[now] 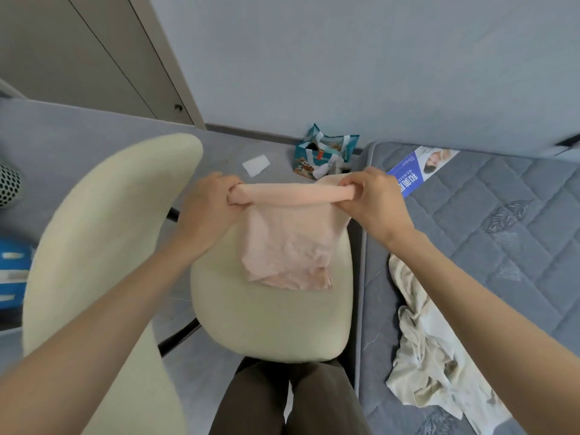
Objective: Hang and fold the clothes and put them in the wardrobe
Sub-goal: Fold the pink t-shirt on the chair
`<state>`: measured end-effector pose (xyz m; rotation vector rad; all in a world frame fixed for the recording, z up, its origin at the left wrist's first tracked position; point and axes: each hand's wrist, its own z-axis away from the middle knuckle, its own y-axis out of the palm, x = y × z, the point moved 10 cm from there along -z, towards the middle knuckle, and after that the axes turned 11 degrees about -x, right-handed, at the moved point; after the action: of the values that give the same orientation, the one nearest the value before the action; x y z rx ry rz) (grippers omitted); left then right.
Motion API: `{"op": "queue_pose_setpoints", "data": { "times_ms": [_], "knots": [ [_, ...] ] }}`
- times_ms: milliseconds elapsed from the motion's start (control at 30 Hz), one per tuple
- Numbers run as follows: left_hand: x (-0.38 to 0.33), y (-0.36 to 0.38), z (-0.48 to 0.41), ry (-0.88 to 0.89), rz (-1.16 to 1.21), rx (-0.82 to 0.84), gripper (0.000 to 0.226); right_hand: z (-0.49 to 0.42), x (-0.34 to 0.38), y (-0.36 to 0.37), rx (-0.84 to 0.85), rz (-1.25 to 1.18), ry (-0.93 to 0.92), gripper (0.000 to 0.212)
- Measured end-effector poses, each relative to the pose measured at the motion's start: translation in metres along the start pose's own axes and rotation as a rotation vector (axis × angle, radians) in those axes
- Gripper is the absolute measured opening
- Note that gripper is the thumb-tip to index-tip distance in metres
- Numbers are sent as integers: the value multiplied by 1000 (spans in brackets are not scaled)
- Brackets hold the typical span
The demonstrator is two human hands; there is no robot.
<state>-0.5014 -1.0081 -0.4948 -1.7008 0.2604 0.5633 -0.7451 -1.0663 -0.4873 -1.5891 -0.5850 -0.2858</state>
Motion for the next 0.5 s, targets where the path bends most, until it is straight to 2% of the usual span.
{"op": "queue_pose_setpoints", "data": {
  "times_ms": [133,233,300,367,433,500],
  "knots": [
    [-21,-47,-16,84,-20,-208,18,-11,29,-43,-227,62,-186,17],
    [-26,-53,-11,143,-44,-257,20,-6,40,-45,-234,78,-330,17],
    [-26,-42,-3,172,-26,-235,18,4,41,-31,-170,71,-416,19],
    [-21,-18,11,192,-4,-156,18,19,27,-4,-27,94,-401,36],
    [-8,17,30,167,21,4,25,41,6,30,142,137,-365,47],
    [12,52,56,100,22,179,27,71,-17,64,310,181,-324,45]
  ]
}}
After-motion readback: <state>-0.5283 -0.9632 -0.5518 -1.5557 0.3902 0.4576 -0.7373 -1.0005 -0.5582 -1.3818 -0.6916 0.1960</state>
